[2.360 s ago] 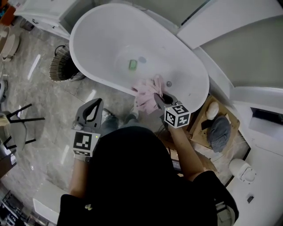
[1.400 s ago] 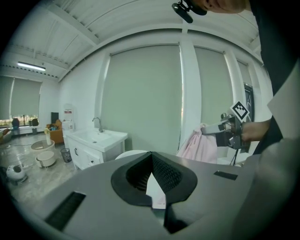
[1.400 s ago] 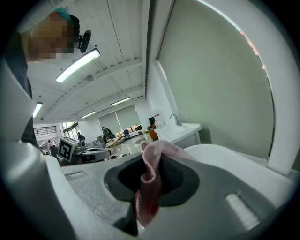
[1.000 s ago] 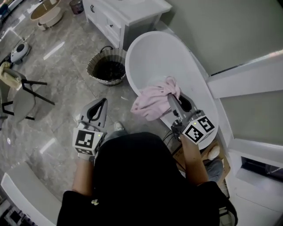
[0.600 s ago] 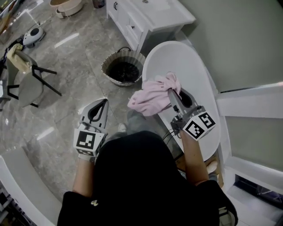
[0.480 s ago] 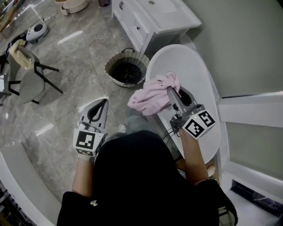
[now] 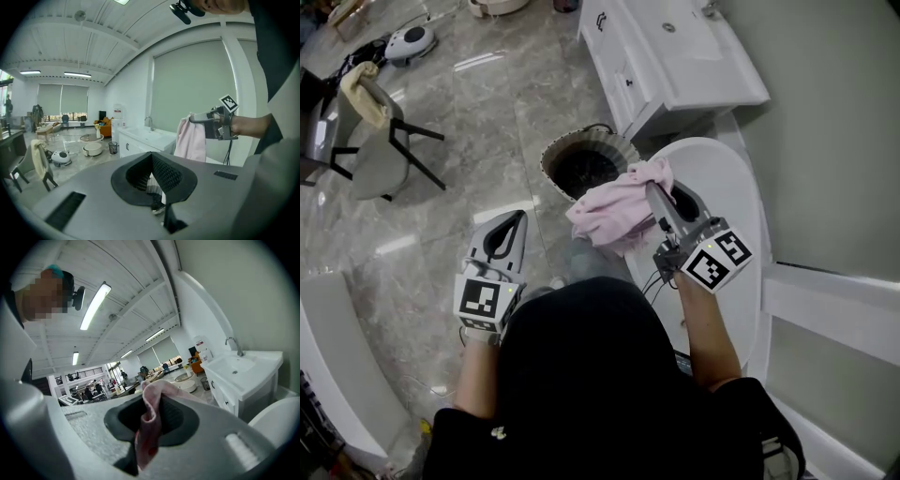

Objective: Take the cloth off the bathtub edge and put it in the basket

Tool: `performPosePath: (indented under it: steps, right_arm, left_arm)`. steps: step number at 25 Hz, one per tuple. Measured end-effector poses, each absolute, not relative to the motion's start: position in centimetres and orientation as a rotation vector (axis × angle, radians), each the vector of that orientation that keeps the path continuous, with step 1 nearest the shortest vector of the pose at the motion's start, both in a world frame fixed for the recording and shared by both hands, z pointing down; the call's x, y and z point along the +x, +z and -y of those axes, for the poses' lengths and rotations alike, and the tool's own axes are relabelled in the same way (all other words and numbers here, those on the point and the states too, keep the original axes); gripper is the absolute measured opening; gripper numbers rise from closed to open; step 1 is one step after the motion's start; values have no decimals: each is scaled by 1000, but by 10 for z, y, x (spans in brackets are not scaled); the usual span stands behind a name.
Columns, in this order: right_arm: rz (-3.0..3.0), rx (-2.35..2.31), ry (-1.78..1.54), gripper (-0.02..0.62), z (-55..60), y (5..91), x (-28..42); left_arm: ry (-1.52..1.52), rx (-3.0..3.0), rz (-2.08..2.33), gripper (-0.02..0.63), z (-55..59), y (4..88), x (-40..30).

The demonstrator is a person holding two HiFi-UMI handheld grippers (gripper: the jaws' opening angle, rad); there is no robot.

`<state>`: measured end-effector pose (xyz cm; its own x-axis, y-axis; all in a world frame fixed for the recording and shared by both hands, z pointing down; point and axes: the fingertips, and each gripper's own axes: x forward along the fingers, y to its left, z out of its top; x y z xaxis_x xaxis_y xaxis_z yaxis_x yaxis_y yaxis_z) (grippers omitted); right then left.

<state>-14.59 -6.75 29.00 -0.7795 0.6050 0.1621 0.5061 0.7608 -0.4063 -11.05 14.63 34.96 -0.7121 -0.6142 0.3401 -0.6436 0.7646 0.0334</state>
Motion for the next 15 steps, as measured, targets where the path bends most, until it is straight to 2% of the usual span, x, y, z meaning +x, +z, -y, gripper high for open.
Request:
performPosePath:
  steps: [15]
  right_arm:
    - [2526, -1094, 596, 61, 58, 315, -305]
  left_arm:
    - [96, 657, 2660, 11, -140, 360, -195]
